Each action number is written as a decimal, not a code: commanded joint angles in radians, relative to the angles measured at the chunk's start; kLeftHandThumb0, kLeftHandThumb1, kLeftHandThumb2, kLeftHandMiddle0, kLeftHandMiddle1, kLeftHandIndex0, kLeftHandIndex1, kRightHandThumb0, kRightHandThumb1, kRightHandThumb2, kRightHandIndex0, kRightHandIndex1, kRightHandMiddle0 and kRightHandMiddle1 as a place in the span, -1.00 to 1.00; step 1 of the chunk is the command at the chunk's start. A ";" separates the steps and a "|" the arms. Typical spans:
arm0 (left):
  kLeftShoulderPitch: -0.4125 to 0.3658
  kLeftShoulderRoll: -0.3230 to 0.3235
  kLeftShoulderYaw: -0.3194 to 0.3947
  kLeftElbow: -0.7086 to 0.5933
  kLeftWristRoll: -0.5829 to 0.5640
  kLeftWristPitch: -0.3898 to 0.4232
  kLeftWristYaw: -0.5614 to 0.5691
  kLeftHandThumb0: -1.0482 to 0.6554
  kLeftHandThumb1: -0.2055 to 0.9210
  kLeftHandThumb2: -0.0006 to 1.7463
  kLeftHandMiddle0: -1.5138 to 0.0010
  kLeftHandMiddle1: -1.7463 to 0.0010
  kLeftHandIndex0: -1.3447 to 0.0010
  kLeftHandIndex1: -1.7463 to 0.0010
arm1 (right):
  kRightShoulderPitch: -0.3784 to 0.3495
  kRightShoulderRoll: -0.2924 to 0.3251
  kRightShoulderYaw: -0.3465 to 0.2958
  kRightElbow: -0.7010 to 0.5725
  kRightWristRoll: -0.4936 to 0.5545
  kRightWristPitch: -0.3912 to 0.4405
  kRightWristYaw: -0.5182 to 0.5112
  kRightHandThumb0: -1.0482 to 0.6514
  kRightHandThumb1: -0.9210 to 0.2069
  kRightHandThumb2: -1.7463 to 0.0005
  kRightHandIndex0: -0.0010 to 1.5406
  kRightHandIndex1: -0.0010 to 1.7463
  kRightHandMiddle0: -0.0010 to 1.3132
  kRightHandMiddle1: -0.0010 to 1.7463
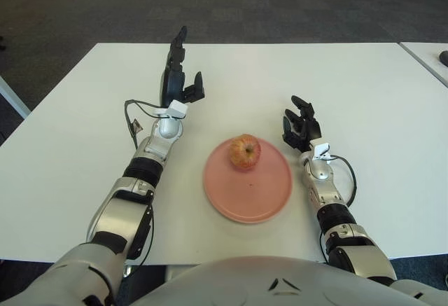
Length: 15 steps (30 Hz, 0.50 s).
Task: Put the apple into the plate.
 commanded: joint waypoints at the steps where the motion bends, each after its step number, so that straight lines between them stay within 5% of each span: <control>1: 0.022 -0.047 0.048 -0.046 -0.063 0.059 -0.020 -0.74 1.00 0.19 0.77 0.92 1.00 0.41 | 0.060 0.006 0.005 0.031 0.003 0.076 0.007 -0.25 -0.62 0.06 -0.70 -0.69 -1.00 -0.32; 15: 0.143 -0.148 0.087 -0.228 -0.118 0.329 -0.096 -0.74 1.00 0.18 0.75 0.92 1.00 0.37 | 0.068 0.010 0.011 0.016 -0.002 0.083 0.000 -0.27 -0.62 0.07 -0.71 -0.66 -1.00 -0.30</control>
